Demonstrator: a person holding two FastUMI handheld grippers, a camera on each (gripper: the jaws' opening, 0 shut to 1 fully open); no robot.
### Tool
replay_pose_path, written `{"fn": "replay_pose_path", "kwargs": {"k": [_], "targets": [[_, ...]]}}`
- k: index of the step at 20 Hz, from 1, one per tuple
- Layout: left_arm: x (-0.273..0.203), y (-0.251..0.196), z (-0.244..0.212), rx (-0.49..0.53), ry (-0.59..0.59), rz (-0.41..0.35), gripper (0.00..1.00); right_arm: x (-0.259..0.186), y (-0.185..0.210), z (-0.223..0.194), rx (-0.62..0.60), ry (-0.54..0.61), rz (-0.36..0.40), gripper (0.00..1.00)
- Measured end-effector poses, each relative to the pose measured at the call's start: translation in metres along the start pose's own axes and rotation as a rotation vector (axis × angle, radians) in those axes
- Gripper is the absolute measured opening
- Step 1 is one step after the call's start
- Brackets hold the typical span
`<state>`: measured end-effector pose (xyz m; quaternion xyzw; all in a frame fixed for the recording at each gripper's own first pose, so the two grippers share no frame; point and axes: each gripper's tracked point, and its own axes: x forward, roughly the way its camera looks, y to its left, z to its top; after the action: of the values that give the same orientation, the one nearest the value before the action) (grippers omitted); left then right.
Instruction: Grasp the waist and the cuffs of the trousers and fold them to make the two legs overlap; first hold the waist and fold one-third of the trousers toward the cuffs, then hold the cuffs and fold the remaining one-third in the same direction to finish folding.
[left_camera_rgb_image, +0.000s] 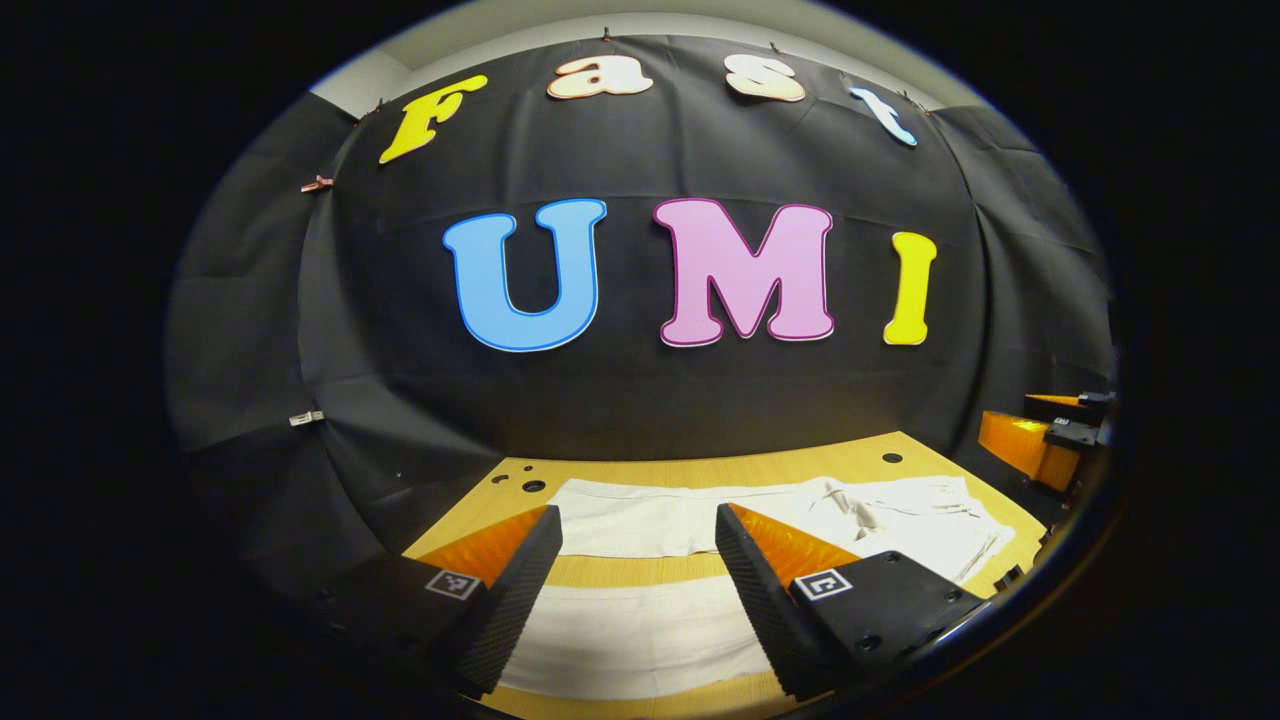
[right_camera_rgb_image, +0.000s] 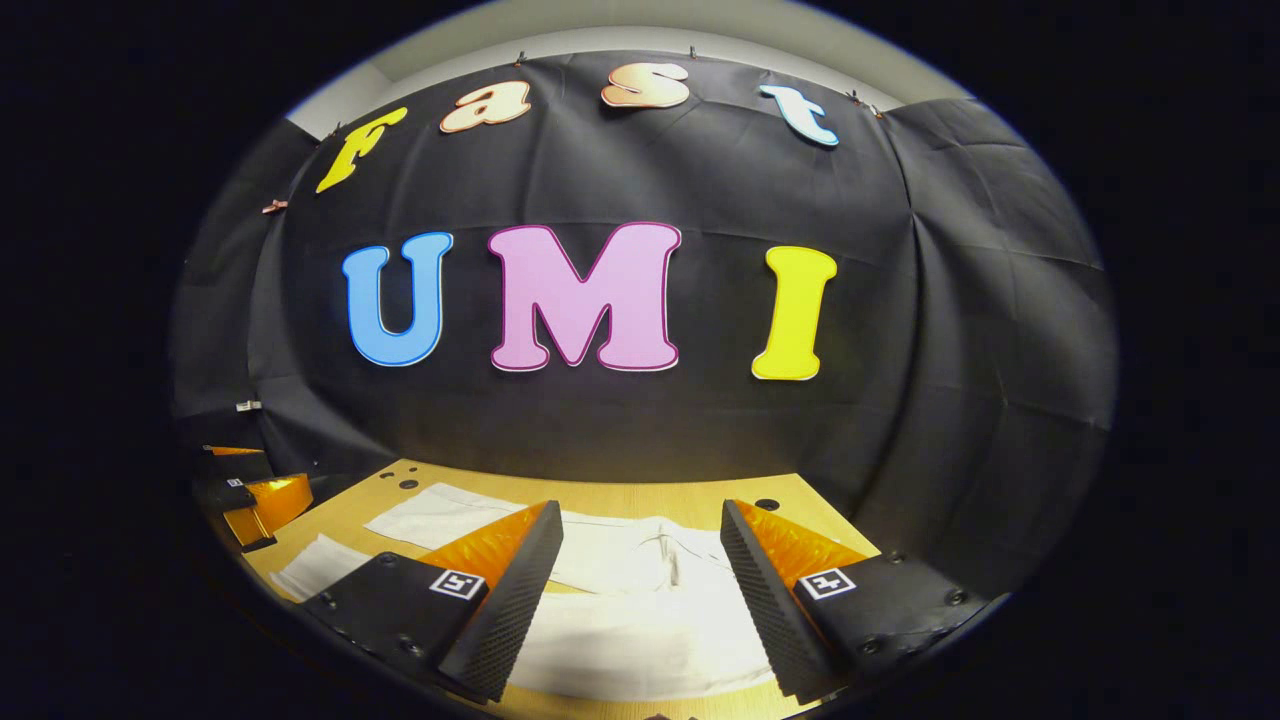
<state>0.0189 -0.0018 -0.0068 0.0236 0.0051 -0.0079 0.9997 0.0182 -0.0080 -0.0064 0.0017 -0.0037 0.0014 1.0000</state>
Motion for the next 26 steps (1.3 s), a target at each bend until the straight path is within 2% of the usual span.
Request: {"fn": "replay_pose_path", "kwargs": {"k": [7,13,19,22,26], "targets": [[0.004,0.012,0.000,0.018,-0.002,0.032,0.96,0.014,-0.018,-0.005,-0.069,0.006,-0.009,0.98],[0.010,0.024,-0.002,0.021,0.018,0.075,0.96,0.029,-0.062,-0.022,-0.228,0.043,-0.005,0.98],[0.018,0.030,-0.021,-0.030,0.081,0.133,0.96,0.039,-0.110,-0.053,-0.448,0.116,0.059,0.98],[0.020,0.028,-0.033,-0.030,0.112,0.160,0.96,0.044,-0.140,-0.085,-0.560,0.180,0.083,0.98],[0.028,0.019,-0.045,-0.028,0.130,0.188,0.96,0.042,-0.174,-0.127,-0.718,0.250,0.191,0.98]]}}
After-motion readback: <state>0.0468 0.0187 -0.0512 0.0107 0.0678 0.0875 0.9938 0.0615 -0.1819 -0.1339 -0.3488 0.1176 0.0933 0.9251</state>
